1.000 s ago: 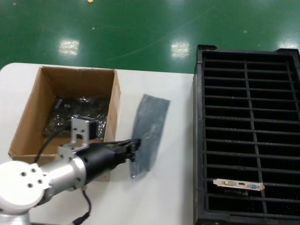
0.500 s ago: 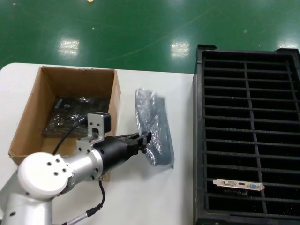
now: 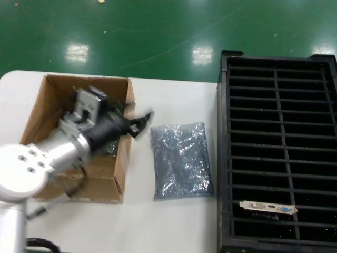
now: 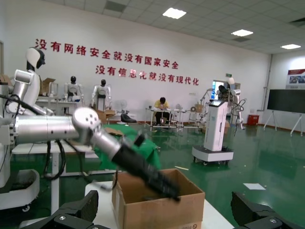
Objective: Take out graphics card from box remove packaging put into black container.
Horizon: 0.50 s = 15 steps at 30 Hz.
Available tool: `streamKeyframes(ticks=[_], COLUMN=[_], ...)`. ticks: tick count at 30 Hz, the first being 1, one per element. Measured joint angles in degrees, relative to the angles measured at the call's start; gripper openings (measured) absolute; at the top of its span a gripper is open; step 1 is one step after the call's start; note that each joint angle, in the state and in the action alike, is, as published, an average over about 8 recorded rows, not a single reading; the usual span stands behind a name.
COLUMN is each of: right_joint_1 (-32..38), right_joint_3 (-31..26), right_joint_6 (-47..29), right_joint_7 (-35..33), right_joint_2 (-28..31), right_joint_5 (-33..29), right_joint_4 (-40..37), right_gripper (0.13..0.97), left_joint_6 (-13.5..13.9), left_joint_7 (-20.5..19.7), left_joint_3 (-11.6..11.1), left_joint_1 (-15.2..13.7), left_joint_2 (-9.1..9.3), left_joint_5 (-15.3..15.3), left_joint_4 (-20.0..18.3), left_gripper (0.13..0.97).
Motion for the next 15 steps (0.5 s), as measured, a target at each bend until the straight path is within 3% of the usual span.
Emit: streamKeyframes(ticks=[4, 7, 10, 15], right_joint_1=[0.0, 0.0, 0.0, -0.8], right_joint_3=[0.0, 0.0, 0.0, 0.3], right_joint_6=[0.0, 0.0, 0.1, 1.9], right_joint_7=[0.0, 0.0, 0.0, 0.3], right_joint_2=[0.0, 0.0, 0.0, -1.0], right_joint_5=[0.0, 0.0, 0.0, -1.0], right_joint_4=[0.0, 0.0, 0.0, 0.8], right_gripper=[0.966, 0.966, 0.966, 0.966], left_joint_6=[-4.4, -9.8, -15.3, -19.6], left_joint_7=[8.4, 15.5, 21.9, 26.4], left_joint_3=[0.5, 0.9, 1.5, 2.2], left_joint_1=[1.4, 3.8, 6.8, 9.6], left_joint_2=[-4.17, -7.45, -10.46, -12.45], left_joint_5=[-1.4, -0.9, 0.2, -0.1], left_joint_4=[-6.6, -11.2, -14.5, -16.4], left_gripper=[0.395, 0.395, 0.475, 0.607])
